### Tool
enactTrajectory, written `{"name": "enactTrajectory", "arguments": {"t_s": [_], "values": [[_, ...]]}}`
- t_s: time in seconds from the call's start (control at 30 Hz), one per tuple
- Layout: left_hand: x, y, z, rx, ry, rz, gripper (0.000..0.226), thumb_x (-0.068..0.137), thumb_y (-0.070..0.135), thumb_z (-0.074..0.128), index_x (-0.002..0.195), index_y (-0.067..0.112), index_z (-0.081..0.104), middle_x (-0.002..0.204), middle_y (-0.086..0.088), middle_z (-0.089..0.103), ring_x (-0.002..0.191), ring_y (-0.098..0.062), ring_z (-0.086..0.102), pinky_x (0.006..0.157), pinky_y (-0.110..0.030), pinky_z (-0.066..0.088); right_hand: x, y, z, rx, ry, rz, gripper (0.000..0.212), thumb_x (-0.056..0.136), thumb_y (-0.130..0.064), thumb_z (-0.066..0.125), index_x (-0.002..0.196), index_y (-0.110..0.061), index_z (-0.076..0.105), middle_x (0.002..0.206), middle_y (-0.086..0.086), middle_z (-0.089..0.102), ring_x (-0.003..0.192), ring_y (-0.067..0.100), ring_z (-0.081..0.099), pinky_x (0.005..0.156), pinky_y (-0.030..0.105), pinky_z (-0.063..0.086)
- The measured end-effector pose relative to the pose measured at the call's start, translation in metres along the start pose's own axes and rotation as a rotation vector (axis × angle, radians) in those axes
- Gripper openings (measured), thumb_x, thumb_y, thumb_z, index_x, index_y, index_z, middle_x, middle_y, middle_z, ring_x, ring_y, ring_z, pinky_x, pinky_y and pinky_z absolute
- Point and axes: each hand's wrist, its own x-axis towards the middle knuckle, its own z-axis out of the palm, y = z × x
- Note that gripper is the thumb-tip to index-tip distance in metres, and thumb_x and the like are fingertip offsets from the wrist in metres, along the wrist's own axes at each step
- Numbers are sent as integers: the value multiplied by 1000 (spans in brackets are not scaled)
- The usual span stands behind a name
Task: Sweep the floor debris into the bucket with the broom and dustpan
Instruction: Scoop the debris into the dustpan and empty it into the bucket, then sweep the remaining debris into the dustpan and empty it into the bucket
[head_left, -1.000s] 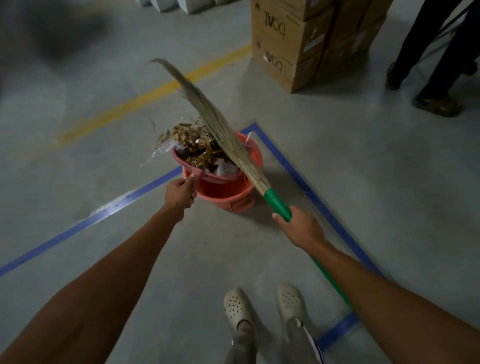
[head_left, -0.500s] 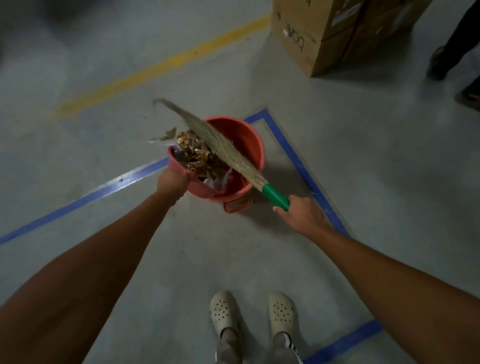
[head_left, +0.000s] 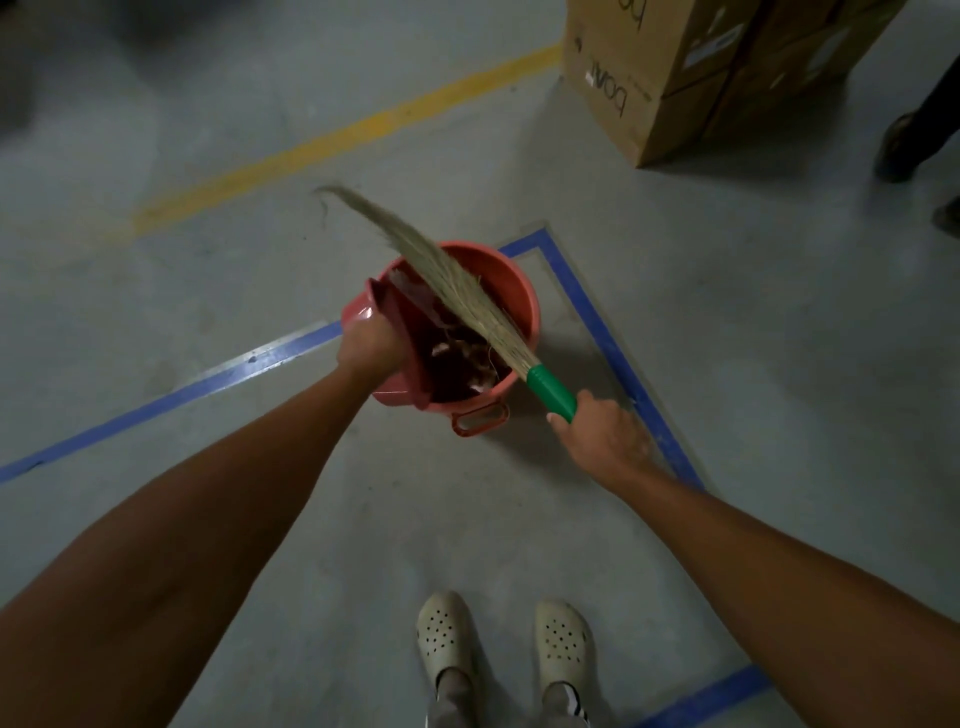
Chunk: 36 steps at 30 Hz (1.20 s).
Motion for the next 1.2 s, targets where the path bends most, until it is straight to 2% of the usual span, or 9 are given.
{"name": "enactTrajectory", "arguments": {"t_s": [0.1,0.27,0.37,0.5,0.67,0.73,0.83,1.0,1.2], "values": [[-5,4,5,58,57,-14,25,94,8,52,113,-5,62,110,-22,65,104,-40,64,78,-39,47,-4,-2,3,10,0,4,43,93,-55,55,107,-14,55,93,9,65,89,31,66,62,33,40],[-3,0,-3,-71,113,-70,38,97,20,53,127,-4,55,124,-25,62,114,-42,59,94,-46,47,-8,-7,4,49,-22,18,44,93,-55,54,107,-13,55,94,11,65,88,32,65,62,33,41],[-9,-11,-13,-179,93,-187,42,97,31,54,114,-6,61,116,-26,65,109,-41,61,89,-42,48,-13,-11,-2,96,-45,27,46,92,-55,55,108,-12,57,97,13,65,91,35,65,64,34,42],[-41,-27,-31,-379,123,-254,47,93,40,58,107,-4,65,105,-24,70,100,-41,66,88,-47,54,-30,-20,-20,139,-93,33,49,91,-57,56,107,-11,58,96,14,64,88,35,64,63,32,41],[-111,-49,-58,-622,111,-406,61,85,50,66,106,-7,67,102,-24,71,93,-38,69,80,-43,56,-72,-33,-50,169,-167,-26,45,89,-57,59,100,-13,58,93,13,65,78,31,61,62,33,46],[-146,-57,-68,-709,116,-461,62,84,54,67,92,-7,66,90,-21,70,73,-31,65,65,-36,51,-92,-40,-63,162,-207,-71,43,89,-54,60,101,-13,57,97,15,67,85,34,64,69,37,52],[-209,-70,-85,-819,150,-524,53,84,54,68,70,4,57,68,-17,59,46,-22,47,46,-26,37,-126,-56,-83,131,-257,-137,46,91,-52,58,110,-11,57,105,17,66,95,37,64,78,41,54],[-315,-108,-84,-916,268,-578,59,86,61,63,65,9,46,63,-14,47,56,-21,42,55,-37,34,-189,-90,-93,129,-340,-241,43,93,-46,57,114,-9,55,103,18,69,87,38,69,80,47,57],[-419,-173,-78,-1061,380,-765,59,85,65,62,64,14,41,59,-10,48,51,-20,41,48,-32,31,-262,-133,-76,-23,-378,-417,38,90,-45,59,110,-14,57,98,12,67,84,33,67,71,38,55]]}}
